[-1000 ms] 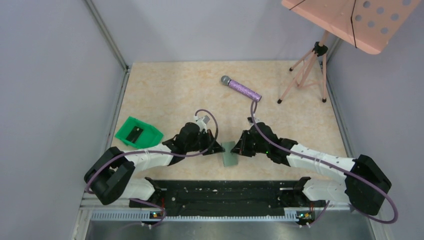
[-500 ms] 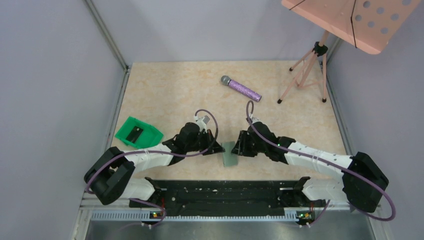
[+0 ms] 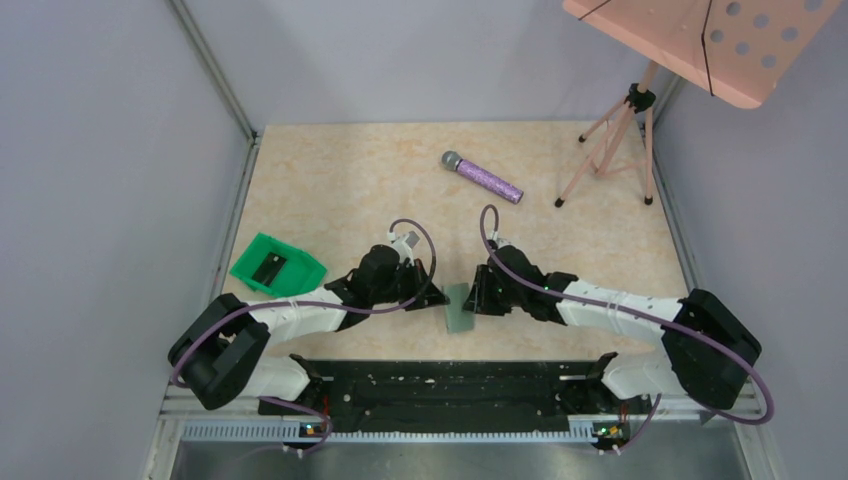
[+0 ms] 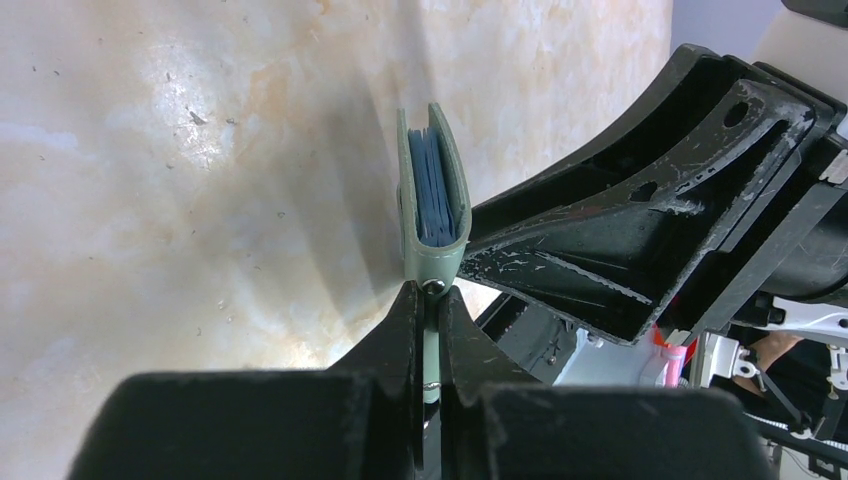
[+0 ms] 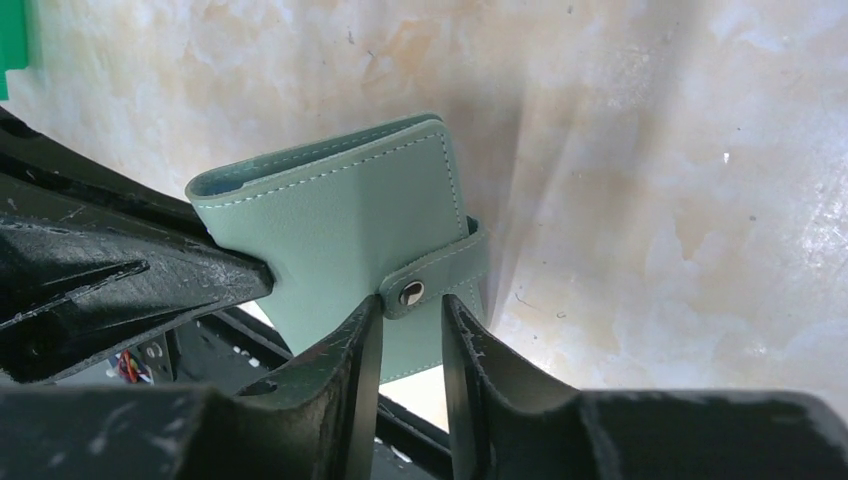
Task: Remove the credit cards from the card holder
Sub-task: Open the card holder at the center of the board.
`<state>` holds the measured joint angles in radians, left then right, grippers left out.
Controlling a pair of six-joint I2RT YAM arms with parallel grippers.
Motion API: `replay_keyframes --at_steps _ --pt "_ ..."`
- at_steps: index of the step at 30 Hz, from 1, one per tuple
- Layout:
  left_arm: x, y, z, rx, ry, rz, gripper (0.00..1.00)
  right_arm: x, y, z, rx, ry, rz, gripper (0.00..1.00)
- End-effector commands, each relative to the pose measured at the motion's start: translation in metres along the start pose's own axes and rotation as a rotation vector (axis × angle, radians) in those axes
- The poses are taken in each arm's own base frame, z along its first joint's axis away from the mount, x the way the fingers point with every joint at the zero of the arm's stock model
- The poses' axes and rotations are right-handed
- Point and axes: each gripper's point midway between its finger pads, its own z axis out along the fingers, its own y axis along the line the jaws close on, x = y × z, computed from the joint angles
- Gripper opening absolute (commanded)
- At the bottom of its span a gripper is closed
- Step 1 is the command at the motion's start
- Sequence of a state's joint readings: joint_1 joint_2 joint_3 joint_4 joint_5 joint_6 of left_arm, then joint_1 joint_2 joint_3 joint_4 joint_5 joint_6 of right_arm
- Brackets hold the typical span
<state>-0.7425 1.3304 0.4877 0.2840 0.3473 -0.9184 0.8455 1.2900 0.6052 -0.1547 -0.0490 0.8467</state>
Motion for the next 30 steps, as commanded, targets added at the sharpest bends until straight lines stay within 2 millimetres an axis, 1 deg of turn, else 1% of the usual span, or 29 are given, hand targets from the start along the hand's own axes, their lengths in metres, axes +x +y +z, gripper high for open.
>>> replay_keyframes --at_steps 1,5,10,17,22,25,29,30 --pt "-0.009 -0.017 -0.002 0.054 -0.03 0.021 0.0 -0.006 0.003 0.005 0.0 -0.035 -0.035 0.26" --pt "-0.008 -0.016 -0.002 0.049 -0.026 0.023 0.0 -0.003 -0.002 0.007 0.003 -0.041 -0.034 0.18" --pt "-0.007 -0.009 -0.002 0.019 -0.027 0.024 0.0 -0.006 -0.018 0.005 0.079 -0.072 -0.034 0.0" --pt "-0.008 -0.004 -0.004 -0.01 -0.034 0.025 0.0 -0.007 -0.029 -0.001 0.122 -0.094 -0.046 0.0" --pt "-0.007 0.005 -0.006 -0.061 -0.04 0.031 0.0 -0.008 -0.046 -0.009 0.196 -0.114 -0.059 0.0" --pt "-0.006 0.013 -0.005 -0.1 -0.027 0.021 0.0 -0.009 -0.051 -0.013 0.207 -0.131 -0.061 0.0" --pt "-0.003 0.014 -0.002 -0.102 -0.004 0.013 0.0 -0.012 -0.047 -0.017 0.19 -0.144 -0.067 0.0" --pt "-0.002 0.014 -0.002 -0.105 -0.001 0.01 0.02 -0.014 -0.045 -0.019 0.187 -0.151 -0.07 0.0"
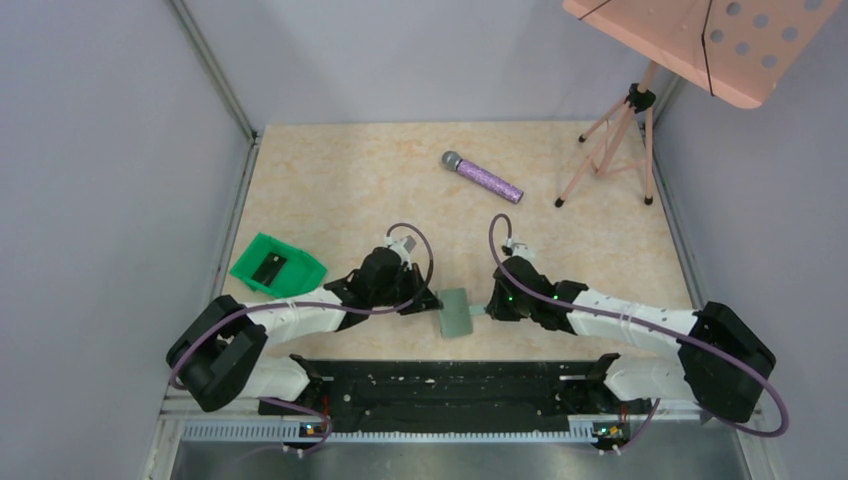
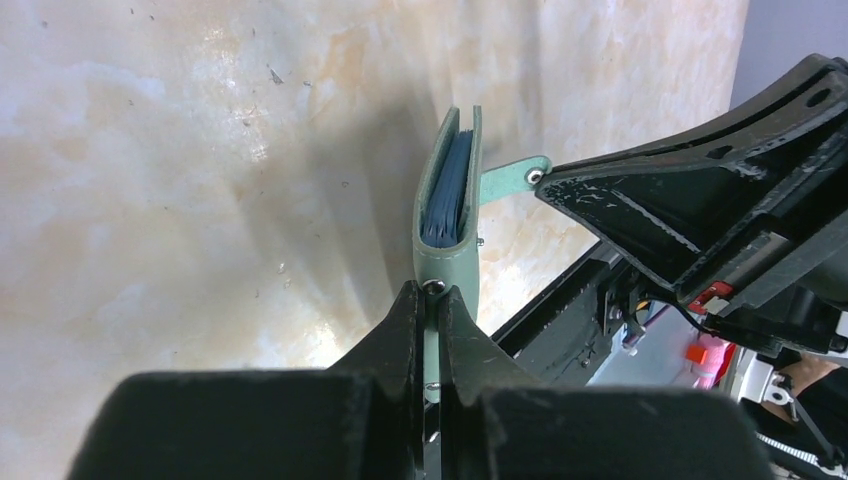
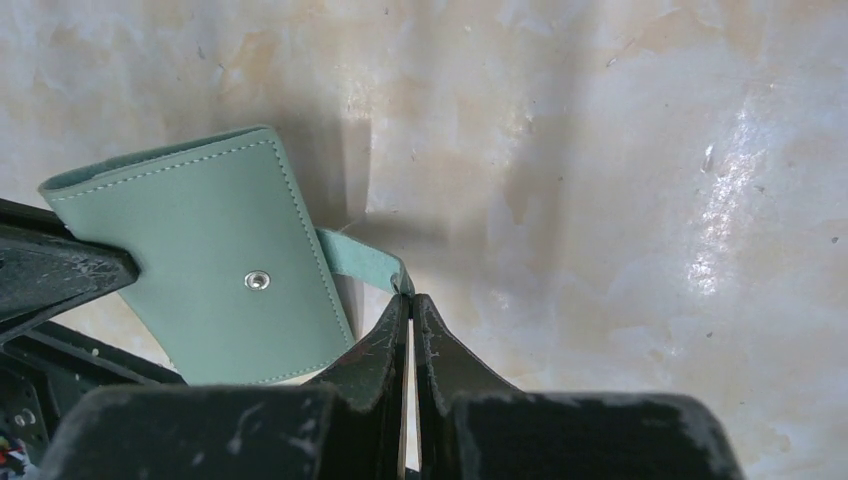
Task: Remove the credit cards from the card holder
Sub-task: Open the card holder at the center of the board.
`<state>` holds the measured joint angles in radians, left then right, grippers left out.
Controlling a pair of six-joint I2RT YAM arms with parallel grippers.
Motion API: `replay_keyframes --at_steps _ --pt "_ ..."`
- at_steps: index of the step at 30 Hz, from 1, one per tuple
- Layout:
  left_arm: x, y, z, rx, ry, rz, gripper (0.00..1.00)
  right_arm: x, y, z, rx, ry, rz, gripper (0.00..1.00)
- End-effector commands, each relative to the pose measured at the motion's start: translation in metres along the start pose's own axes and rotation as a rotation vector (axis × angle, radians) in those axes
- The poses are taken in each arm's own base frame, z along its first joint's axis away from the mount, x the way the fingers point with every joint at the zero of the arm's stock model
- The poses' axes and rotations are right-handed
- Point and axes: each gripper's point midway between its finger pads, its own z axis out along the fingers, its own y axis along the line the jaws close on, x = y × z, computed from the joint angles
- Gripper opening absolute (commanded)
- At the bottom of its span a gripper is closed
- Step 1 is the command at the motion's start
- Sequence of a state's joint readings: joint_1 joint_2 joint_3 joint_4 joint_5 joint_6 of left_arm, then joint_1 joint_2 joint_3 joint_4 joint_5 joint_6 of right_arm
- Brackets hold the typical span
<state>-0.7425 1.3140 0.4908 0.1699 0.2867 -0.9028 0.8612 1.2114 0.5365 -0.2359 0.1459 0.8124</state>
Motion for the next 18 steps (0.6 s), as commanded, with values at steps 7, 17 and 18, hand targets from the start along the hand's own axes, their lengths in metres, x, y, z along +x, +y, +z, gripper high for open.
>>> replay_keyframes --at_steps 7,17,18 --pt "-0.015 -0.005 -0.006 -0.056 -0.036 0.028 0.41 -0.039 0.019 -0.033 -0.075 -0.134 -0.004 0.0" --pt "-0.024 -0.019 -0.016 -0.044 -0.048 0.054 0.63 -0.059 0.061 -0.064 -0.296 -0.191 0.119 0.0" --pt "-0.024 -0.022 -0.016 -0.032 -0.046 0.054 0.64 -0.06 0.063 -0.065 -0.307 -0.192 0.117 0.0"
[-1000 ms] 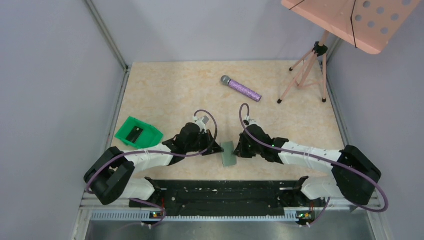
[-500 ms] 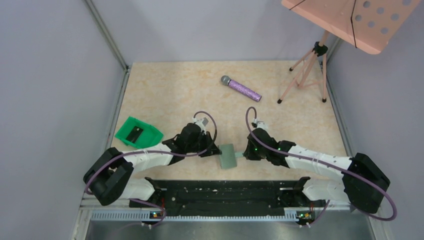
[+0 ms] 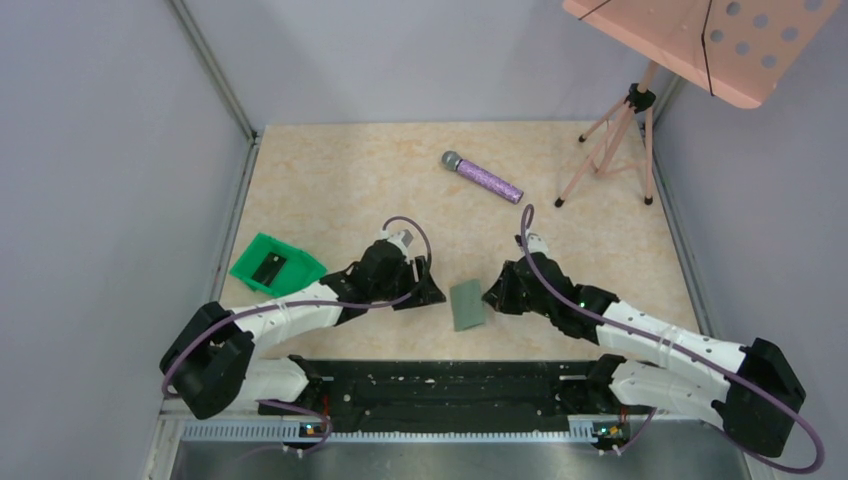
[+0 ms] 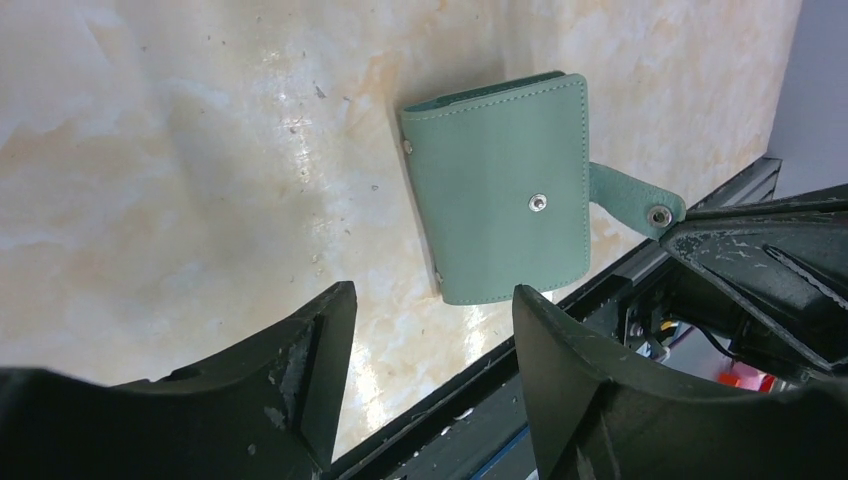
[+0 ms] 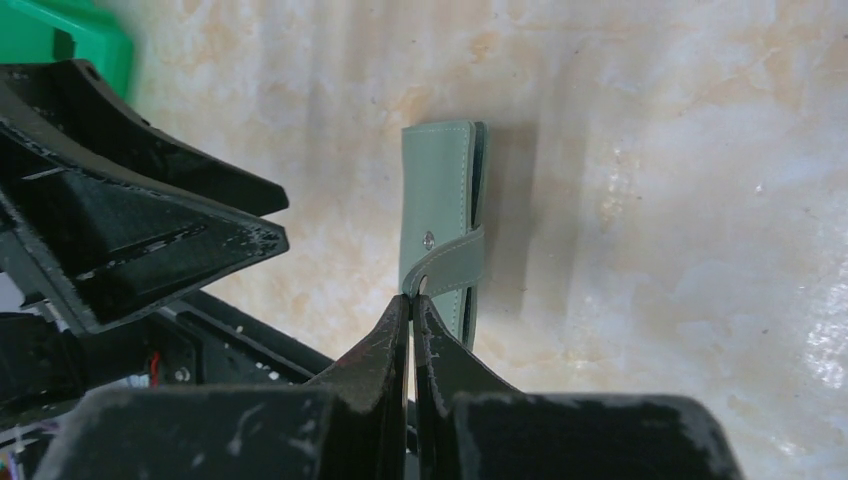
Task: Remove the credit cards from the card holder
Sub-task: Open the card holder at the center of the board.
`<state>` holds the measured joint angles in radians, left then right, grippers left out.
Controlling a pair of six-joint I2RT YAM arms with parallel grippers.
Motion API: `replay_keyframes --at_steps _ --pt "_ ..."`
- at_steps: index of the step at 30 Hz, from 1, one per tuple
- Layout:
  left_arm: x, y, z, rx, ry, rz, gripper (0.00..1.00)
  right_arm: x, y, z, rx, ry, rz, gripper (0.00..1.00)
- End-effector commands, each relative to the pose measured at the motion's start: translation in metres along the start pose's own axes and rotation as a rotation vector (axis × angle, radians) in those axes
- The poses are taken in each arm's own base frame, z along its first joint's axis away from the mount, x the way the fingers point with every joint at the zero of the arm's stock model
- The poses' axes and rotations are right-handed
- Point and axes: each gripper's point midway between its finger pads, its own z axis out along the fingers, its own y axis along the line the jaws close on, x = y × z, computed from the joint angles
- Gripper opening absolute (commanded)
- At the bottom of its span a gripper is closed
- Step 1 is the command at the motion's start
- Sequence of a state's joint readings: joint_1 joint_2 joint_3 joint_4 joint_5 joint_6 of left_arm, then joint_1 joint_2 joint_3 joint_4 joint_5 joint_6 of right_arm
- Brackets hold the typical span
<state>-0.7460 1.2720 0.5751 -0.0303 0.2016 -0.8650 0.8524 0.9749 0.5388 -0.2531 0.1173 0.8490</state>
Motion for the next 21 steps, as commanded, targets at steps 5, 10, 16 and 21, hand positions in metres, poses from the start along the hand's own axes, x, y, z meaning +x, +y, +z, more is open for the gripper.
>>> replay_keyframes --at_steps 5,10,16,21 --pt "-0.016 -0.03 -0.007 0.09 -0.03 0.032 0.65 -0.03 0.052 -0.013 -0.197 -0.064 0.027 0.0" --pt "-0.017 -0.032 -0.01 0.094 -0.041 -0.001 0.65 -0.033 0.066 -0.011 -0.279 -0.08 0.008 0.0" --pt "-0.025 -0.026 -0.017 0.054 -0.095 0.008 0.65 -0.039 0.072 -0.009 -0.295 -0.106 0.007 0.0" --pt "-0.023 -0.02 -0.016 0.03 -0.09 0.007 0.64 -0.031 0.042 0.005 -0.155 -0.087 -0.001 0.0"
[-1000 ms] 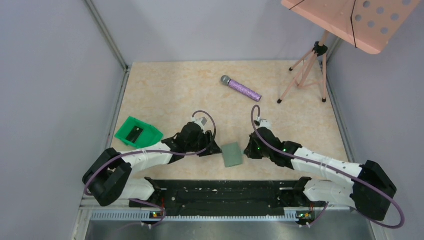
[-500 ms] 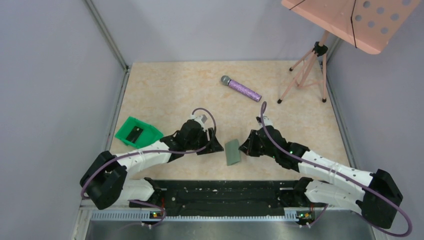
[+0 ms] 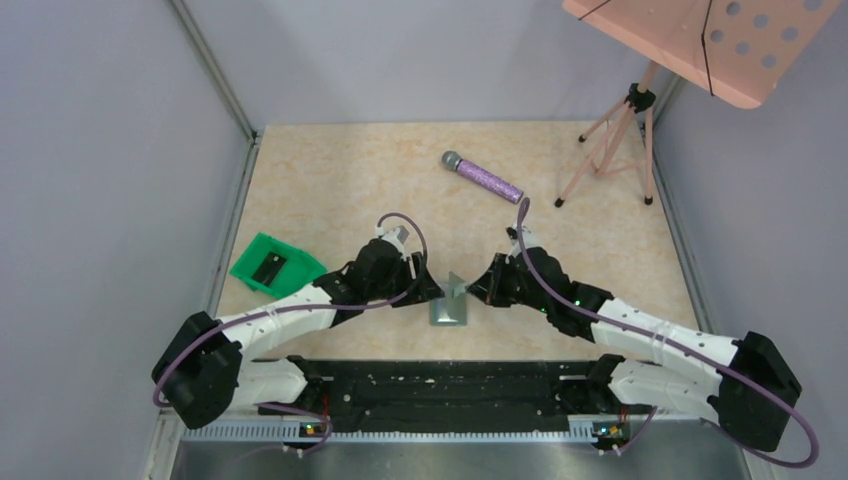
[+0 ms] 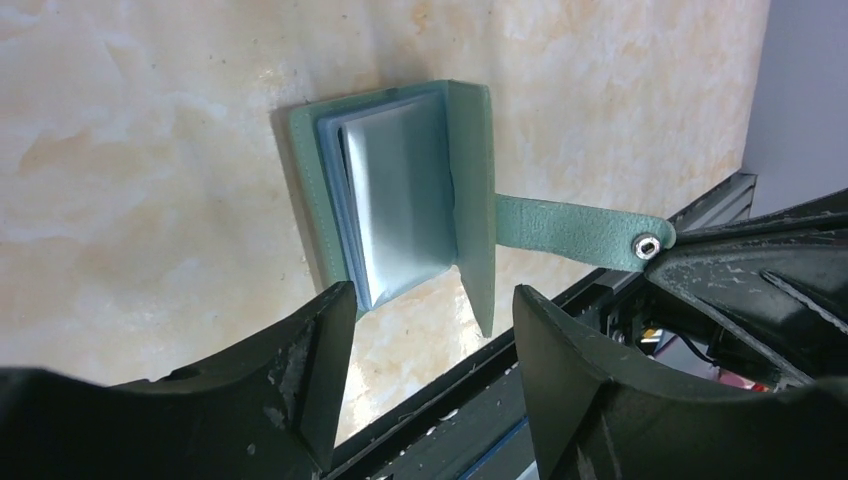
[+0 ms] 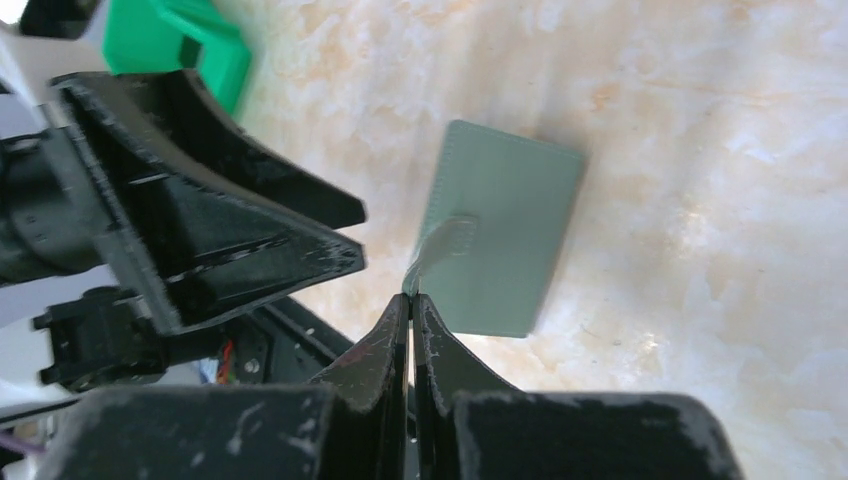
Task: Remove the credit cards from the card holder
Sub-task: Open the card holder at the center of the board.
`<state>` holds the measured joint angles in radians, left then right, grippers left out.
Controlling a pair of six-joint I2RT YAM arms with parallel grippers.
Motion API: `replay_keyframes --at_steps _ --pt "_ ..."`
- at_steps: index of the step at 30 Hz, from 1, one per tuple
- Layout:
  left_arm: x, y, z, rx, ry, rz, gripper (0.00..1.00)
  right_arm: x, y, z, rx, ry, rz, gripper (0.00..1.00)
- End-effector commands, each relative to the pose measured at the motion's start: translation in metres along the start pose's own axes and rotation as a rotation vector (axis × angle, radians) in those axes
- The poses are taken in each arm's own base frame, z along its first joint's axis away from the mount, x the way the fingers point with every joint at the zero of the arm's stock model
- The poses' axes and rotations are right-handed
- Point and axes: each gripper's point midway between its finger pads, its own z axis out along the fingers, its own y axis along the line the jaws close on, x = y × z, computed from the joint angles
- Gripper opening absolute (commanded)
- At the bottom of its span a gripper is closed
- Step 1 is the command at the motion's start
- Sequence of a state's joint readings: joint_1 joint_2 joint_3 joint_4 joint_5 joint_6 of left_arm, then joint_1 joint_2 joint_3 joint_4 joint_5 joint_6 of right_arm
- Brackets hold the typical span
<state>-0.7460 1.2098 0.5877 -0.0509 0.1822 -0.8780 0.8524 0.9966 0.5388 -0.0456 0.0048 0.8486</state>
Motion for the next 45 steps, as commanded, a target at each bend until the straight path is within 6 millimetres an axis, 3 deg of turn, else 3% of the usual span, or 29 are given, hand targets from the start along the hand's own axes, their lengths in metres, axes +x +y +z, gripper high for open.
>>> replay_keyframes --at_steps 1,7,22,27,30,33,35,45 --pt "-0.011 -0.005 -0.004 -0.006 -0.04 0.01 0.63 -0.012 -0.018 0.004 0.107 -0.047 -0.021 0.0" --pt "-0.013 0.001 -0.006 -0.04 -0.053 0.017 0.61 -0.004 -0.073 0.0 0.257 -0.048 0.018 0.0" --pt "-0.016 0.003 -0.003 -0.073 -0.043 0.016 0.56 0.006 -0.146 -0.014 0.494 0.011 0.061 0.0" --pt "-0.02 0.001 -0.003 -0.075 -0.054 0.029 0.56 0.0 -0.139 -0.015 0.489 0.014 0.06 0.02" --pt "-0.02 0.002 -0.002 -0.077 -0.056 0.038 0.57 -0.009 -0.13 -0.019 0.491 0.02 0.056 0.1" --pt "-0.02 0.001 0.0 -0.067 -0.054 0.047 0.57 -0.022 -0.115 -0.024 0.477 0.016 0.053 0.26" --pt "-0.019 -0.007 0.002 -0.032 -0.034 0.062 0.57 -0.032 -0.1 -0.026 0.449 0.016 0.053 0.31" --pt "-0.017 -0.062 0.042 0.21 0.098 0.108 0.48 -0.061 -0.054 -0.034 0.312 -0.017 0.049 0.29"
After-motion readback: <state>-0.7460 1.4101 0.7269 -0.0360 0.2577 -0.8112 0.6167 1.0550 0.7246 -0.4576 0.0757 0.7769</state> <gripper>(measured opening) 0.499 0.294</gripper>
